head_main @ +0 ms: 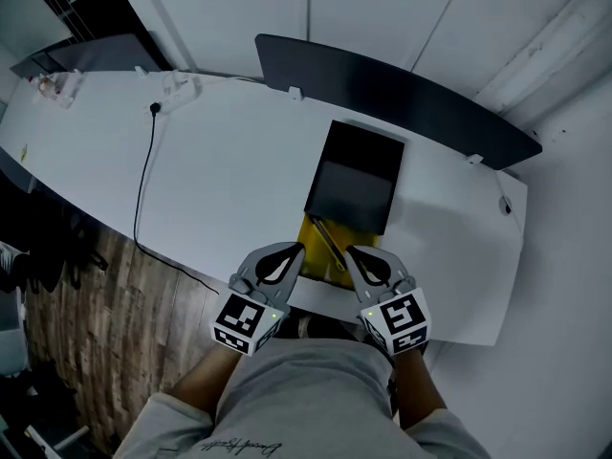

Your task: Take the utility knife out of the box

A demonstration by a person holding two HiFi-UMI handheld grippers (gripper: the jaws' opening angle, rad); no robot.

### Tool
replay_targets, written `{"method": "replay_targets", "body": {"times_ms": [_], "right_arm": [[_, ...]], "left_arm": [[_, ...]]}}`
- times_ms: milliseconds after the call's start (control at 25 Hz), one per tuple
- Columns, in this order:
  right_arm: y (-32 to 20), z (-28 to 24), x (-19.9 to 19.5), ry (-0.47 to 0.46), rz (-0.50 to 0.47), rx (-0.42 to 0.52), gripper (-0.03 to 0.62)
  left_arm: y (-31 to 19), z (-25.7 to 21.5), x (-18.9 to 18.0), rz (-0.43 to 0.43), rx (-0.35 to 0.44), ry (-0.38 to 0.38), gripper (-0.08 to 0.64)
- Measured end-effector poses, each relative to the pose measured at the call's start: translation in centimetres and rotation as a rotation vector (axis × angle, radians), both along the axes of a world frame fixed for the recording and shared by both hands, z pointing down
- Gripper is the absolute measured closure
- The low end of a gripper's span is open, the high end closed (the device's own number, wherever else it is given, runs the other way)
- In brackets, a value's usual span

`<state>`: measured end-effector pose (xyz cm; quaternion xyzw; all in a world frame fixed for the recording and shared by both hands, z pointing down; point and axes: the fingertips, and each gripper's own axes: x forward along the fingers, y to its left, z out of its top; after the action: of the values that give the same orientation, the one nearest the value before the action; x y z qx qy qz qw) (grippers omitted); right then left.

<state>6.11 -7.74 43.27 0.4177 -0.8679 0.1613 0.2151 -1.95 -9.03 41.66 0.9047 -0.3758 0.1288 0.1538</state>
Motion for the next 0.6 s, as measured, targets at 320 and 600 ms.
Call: {"method": "replay_targets", "body": {"times_ms": [320, 600], "right_arm": [[-0.9, 1.8, 0.5, 0.022, 0.018, -0.033, 0.578], [-1.1, 4.0, 0.5, 0.053, 0.013, -0.074, 0.578]], "left_arm": [[-1.0, 1.7, -0.2, 0.010, -0.026, 0.005, 0.560], [-1.3, 3.5, -0.4, 0.019, -0.049, -0.010, 0.560]]}}
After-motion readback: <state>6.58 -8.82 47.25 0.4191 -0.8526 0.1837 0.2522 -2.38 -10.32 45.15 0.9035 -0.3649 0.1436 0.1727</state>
